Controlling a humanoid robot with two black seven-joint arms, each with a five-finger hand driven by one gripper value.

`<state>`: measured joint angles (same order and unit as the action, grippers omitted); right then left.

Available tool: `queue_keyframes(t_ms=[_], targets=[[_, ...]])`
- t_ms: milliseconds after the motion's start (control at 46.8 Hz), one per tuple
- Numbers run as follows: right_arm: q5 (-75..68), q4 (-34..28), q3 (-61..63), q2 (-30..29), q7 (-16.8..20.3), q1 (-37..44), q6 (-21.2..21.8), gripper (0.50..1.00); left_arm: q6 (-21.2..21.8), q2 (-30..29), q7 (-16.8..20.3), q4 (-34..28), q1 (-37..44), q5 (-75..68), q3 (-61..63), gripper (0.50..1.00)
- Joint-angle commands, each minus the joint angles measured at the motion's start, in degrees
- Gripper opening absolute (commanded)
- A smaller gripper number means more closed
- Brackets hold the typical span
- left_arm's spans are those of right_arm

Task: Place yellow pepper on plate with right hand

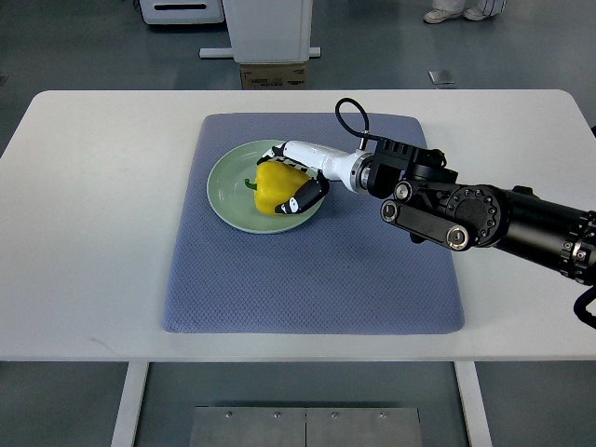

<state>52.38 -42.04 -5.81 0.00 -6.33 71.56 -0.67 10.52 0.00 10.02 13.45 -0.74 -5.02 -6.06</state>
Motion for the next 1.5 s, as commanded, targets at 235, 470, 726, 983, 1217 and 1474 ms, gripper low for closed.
queue_keyframes(t_ms=[235,470,726,983,1217,1474], targets=[[-0.5,-0.1,0.1,0.0,0.0,-0.4,0.0,0.846,0.0,0.0,0.0,0.0,0.0,0.0,0.0,1.000],[-2.5,-0.5,0.4,0.0,-0.3,-0.2,0.0,0.995,0.0,0.0,0.0,0.0,-0.1,0.0,0.0,1.000],[-4.1,-0.4,1.5,0.0,-0.3,0.3,0.0,0.998,-0.1,0.0,0.0,0.0,-0.1,0.0,0.0,1.000],[-6.2,-0.4,6.0,0.0,-0.2,0.2,-0.2,0.996,-0.1,0.0,0.0,0.0,-0.1,0.0,0.0,1.000],[-9.1,-0.2,11.0,0.0,-0.2,-0.8,-1.3,0.995,-0.1,0.0,0.0,0.0,-0.1,0.0,0.0,1.000],[-10.5,-0.1,19.7,3.3,0.2,-4.1,-4.7,0.995,0.0,0.0,0.0,0.0,-0.1,0.0,0.0,1.000]])
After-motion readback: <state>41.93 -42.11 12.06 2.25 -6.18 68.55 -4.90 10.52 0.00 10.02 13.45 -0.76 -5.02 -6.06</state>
